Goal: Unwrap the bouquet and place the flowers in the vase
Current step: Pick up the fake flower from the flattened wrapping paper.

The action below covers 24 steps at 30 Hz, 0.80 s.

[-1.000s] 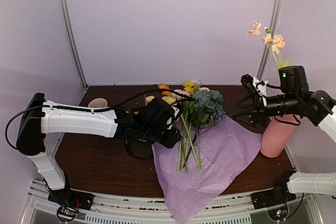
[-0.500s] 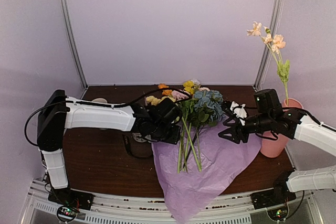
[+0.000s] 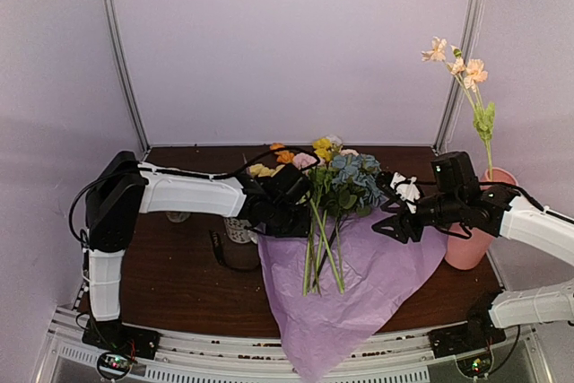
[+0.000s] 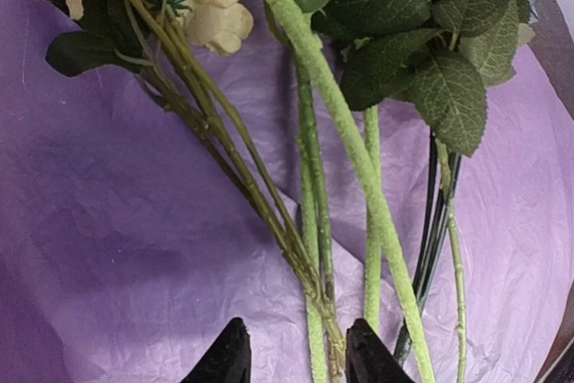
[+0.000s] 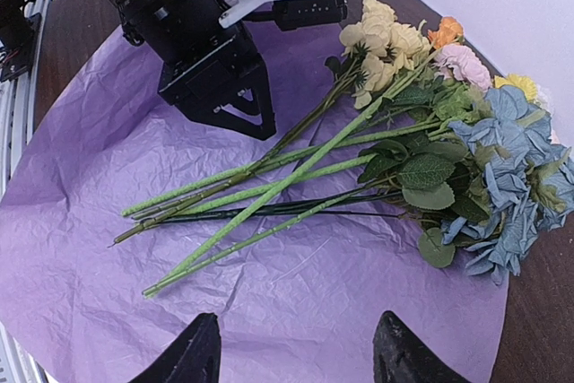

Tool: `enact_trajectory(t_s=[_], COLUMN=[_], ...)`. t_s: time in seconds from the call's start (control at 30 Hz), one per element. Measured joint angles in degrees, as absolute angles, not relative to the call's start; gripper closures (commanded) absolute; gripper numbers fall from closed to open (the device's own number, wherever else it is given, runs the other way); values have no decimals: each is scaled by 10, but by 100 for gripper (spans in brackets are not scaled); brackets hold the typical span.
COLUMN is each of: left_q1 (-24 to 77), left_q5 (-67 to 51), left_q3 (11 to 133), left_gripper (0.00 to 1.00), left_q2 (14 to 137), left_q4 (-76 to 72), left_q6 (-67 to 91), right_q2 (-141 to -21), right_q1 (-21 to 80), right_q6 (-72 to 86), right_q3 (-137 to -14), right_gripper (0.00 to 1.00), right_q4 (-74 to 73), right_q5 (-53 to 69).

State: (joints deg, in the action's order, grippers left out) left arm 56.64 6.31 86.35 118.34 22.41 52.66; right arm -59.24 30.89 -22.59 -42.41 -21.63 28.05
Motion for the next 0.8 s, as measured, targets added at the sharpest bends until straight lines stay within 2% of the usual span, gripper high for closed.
enact_trajectory(t_s=[0.27, 0.8], left_q1=[559, 536], left_q5=[69, 77], left_q3=[867, 890], left_gripper=[60, 69], left_q2=[1200, 1246], left_q4=[210, 175], left_q6=[548, 567], right_q2=[-592, -598], right_q1=[309, 309], right_q6=[-228, -237], right_q3=[-424, -424], right_gripper=[41, 41], right_q4=[-216, -216], right_q5=[277, 271])
